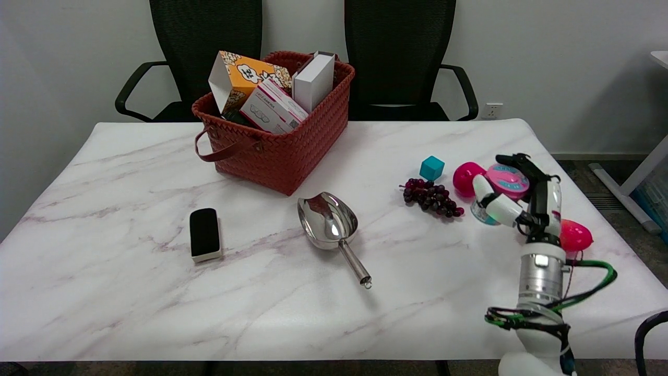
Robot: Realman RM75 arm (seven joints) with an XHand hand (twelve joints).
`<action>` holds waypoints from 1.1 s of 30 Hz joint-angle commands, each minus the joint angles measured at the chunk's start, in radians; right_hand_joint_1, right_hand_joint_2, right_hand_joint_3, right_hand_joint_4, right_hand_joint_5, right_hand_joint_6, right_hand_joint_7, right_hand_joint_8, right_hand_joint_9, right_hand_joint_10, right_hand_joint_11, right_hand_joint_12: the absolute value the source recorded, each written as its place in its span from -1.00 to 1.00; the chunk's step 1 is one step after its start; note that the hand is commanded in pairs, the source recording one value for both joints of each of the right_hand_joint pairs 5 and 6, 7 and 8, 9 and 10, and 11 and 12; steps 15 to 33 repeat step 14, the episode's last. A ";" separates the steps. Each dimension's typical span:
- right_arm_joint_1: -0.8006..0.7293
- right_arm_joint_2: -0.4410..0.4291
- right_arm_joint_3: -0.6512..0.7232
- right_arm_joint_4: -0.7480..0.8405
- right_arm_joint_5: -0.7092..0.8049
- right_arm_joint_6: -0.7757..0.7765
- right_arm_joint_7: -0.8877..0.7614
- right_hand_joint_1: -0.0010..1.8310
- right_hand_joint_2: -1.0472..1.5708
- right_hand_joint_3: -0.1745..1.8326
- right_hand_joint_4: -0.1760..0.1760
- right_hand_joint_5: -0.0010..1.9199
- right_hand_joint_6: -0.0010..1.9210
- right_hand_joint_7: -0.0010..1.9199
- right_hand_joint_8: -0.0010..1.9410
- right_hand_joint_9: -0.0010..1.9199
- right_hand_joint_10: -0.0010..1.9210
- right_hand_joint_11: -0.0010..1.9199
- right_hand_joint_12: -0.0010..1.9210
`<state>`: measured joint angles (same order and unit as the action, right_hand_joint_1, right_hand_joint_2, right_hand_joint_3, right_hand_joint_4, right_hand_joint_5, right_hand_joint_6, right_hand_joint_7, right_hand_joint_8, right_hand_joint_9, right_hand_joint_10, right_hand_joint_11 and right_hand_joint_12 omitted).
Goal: Pick up the pink gum jar.
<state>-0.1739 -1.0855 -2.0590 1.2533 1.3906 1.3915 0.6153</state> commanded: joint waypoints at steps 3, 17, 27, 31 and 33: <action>0.279 0.067 0.342 0.014 -0.161 -0.636 0.047 0.31 0.86 -0.24 0.00 -0.12 -0.12 0.09 0.08 0.05 0.05 -0.11 -0.11; 0.665 0.070 0.246 -0.108 -0.166 -0.901 0.065 0.31 0.84 -0.30 0.00 -0.10 -0.10 0.16 0.15 0.12 0.12 -0.10 -0.10; 0.665 0.070 0.246 -0.108 -0.166 -0.901 0.065 0.31 0.84 -0.30 0.00 -0.10 -0.10 0.16 0.15 0.12 0.12 -0.10 -0.10; 0.665 0.070 0.246 -0.108 -0.166 -0.901 0.065 0.31 0.84 -0.30 0.00 -0.10 -0.10 0.16 0.15 0.12 0.12 -0.10 -0.10; 0.665 0.070 0.246 -0.108 -0.166 -0.901 0.065 0.31 0.84 -0.30 0.00 -0.10 -0.10 0.16 0.15 0.12 0.12 -0.10 -0.10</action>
